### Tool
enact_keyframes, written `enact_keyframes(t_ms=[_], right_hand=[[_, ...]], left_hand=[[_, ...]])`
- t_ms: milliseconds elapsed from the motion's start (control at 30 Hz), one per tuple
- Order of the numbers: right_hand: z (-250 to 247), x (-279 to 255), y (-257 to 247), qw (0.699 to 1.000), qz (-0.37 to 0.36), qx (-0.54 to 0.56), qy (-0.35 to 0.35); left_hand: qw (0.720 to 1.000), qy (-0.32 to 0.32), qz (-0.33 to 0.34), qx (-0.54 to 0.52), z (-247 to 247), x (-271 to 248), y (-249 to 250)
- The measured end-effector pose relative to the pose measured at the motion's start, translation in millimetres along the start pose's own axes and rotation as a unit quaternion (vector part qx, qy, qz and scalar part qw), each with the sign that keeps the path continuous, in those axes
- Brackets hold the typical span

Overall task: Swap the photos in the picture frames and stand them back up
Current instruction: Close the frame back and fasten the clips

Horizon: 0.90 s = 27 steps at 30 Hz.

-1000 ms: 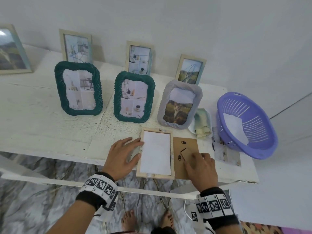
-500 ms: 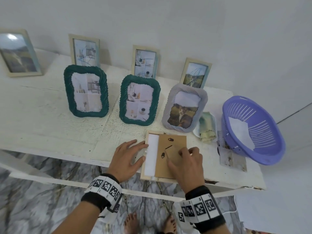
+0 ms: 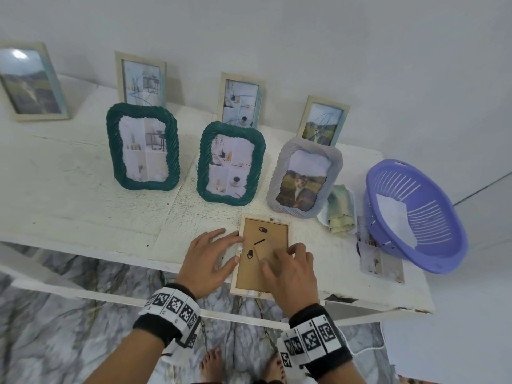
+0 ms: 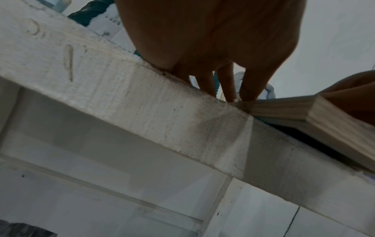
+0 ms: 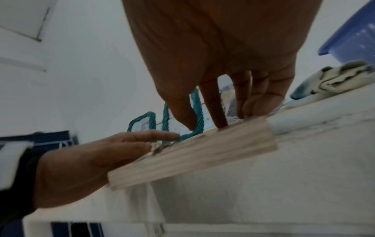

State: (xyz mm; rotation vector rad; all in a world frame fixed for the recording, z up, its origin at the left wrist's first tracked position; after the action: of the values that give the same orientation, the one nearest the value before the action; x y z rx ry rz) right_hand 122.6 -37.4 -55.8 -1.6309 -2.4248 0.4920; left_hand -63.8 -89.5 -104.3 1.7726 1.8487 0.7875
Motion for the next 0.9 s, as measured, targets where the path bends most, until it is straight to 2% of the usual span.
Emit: enact_keyframes(t_ms=[167, 300, 400, 600, 733, 900], right_hand=[[-10, 7, 38, 0.987, -0.018, 0.158, -0.012], [-15, 15, 65, 0.975, -0.013, 0.198, -0.098], [-17, 19, 69, 0.964, -0.013, 0.235, -0.125], [-19, 28, 70, 0.952, -0.027, 0.247, -0.177], [-23, 39, 67, 0.949, -0.055, 0.210, -0.228], [-21, 47, 57, 0.959, -0.083, 0.149, -0.228]], left_hand=[[1.000, 0.002, 0.002, 0.001, 0, -1, 1], [1.000, -0.003, -0.003, 0.002, 0, 0, 0], [1.000, 0.002, 0.000, 0.003, -1, -1, 2], [1.000, -0.005, -0.008, -0.003, -2, 0, 2], [1.000, -0.022, -0.011, -0.004, 0, 2, -4], [1.000, -0.013, -0.016, -0.012, 0, 2, -5]])
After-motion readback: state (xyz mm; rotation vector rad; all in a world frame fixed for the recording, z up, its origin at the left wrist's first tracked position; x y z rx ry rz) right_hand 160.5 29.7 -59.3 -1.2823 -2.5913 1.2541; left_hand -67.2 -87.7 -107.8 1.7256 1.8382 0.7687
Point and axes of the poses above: each hand's wrist, its own x-axis towards the middle knuckle, its own z-axis out of the palm, y = z × x, the point moved 3 cm from there along x, towards the middle knuckle, and after that the axes turned 6 degrees about -y, right-handed, at the moved point
